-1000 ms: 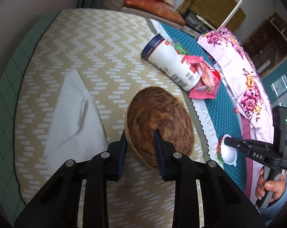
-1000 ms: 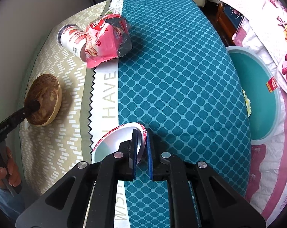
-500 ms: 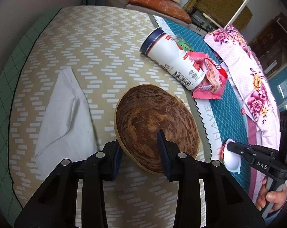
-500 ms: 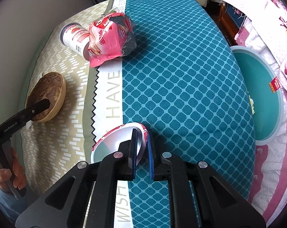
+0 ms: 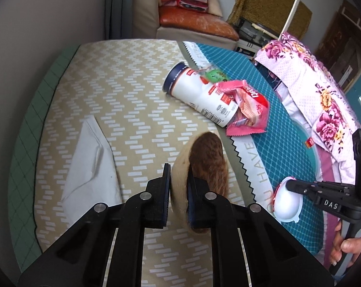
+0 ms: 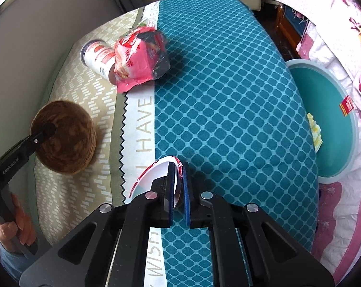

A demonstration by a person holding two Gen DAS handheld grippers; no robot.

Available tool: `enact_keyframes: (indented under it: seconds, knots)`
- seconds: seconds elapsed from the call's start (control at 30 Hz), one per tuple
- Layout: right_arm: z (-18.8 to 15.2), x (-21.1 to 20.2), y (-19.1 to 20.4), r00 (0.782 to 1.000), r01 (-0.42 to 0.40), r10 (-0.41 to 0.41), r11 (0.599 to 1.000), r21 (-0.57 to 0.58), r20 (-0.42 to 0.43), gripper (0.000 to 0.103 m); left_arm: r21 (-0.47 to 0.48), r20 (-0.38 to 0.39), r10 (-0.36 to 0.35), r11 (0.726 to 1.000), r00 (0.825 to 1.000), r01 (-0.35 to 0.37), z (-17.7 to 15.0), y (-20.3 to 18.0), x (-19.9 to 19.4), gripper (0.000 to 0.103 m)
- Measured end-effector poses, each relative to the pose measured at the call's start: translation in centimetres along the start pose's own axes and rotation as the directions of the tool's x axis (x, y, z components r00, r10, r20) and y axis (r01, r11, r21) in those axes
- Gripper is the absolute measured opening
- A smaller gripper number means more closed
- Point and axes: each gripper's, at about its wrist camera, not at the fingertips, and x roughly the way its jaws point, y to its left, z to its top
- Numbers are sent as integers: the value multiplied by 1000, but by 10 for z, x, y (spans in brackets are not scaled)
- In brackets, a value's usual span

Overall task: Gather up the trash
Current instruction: 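Carry the cup with right tool and bowl with left tool over the teal bin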

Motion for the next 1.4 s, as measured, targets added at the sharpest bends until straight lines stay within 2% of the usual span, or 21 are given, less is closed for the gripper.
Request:
enact_keyframes:
  seconds: [0.3,0.7,0.93,1.4]
  knots:
    - [2,-15,-18,998,-40,39,999,36,42,6,37,-2,-25,999,1000,25,2,-22,-10,13]
    - [6,-35,-56,992,-74,62,991,107,111,6,120,-21,-13,993,1000,16,5,-64,-11,13]
    - [11,-56,-86,982,-73,46,987,143,183,6,200,-41,-33,979,999,40,11,-109,-3,13]
    - [17,-109,-167,945,-90,5,966,244,327,6,335,-102,-98,934,990,126,32,-213,23,13]
